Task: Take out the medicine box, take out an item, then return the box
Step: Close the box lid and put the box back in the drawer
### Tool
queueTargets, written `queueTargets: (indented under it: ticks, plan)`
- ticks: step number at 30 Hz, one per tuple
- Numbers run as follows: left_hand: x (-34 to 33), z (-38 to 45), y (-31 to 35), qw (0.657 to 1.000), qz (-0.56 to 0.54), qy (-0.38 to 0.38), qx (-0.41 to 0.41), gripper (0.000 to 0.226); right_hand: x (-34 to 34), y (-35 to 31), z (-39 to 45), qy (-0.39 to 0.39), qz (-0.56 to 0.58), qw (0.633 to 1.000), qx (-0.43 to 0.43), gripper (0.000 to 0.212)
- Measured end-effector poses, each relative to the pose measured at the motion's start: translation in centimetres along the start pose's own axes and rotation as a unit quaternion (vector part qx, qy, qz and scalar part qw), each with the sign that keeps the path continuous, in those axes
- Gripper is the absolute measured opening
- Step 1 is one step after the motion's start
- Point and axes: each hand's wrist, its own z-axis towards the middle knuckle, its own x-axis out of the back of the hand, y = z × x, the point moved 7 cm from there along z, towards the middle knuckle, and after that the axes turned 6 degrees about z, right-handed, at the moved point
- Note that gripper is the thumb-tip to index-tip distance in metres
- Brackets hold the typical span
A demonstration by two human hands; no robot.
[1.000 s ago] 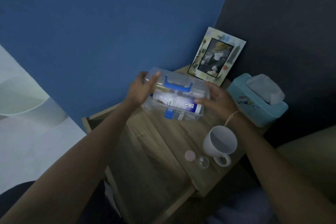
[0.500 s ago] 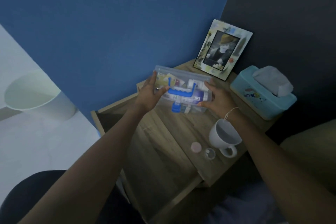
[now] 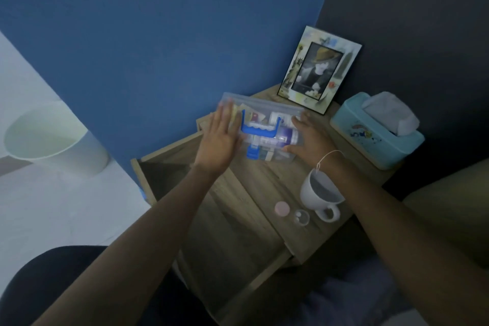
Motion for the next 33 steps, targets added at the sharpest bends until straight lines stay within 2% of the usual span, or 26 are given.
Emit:
queueTargets:
  ticks: [2,3,5,7,20,28,33]
  plan:
    - [-0.9,-1.5,1.6,0.993,0.068,-0.008,-0.097,0.071,0.3,-0.2,0.4,-0.02,-0.048,0.999,0.005,0.091]
    - [-1.4,-2.0,1.8,0.989,0.093,-0.021,-0.116,0.08,0.3,-0.3,0.5,-0.026,-0.048,0.998,0.001,0.092]
    - [-1.9,-2.1,1.6,0.984,0.125,-0.041,-0.116,0.095,0.4,-0.4,0.7,-0.03,-0.045,0.999,-0.004,0.093]
    - [-1.7,-2.0,1.6,0.984,0.136,-0.04,-0.107,0.099,0.4,-0.5,0.6,-0.029,-0.05,0.998,-0.003,0.093]
    - [1.0,-0.6,1.3,0.988,0.043,0.117,-0.087,0.045,-0.4,-0.5,-0.5,-0.025,-0.052,0.998,0.016,0.088]
    - [1.0,0.0,1.1,0.996,-0.029,0.088,-0.014,0.04,0.1,-0.7,-0.6,-0.029,-0.047,0.998,0.024,0.086]
    - [0.4,-0.5,1.4,0.996,0.031,0.084,-0.024,0.046,0.0,-0.9,-0.6,-0.032,-0.035,0.999,0.017,0.087]
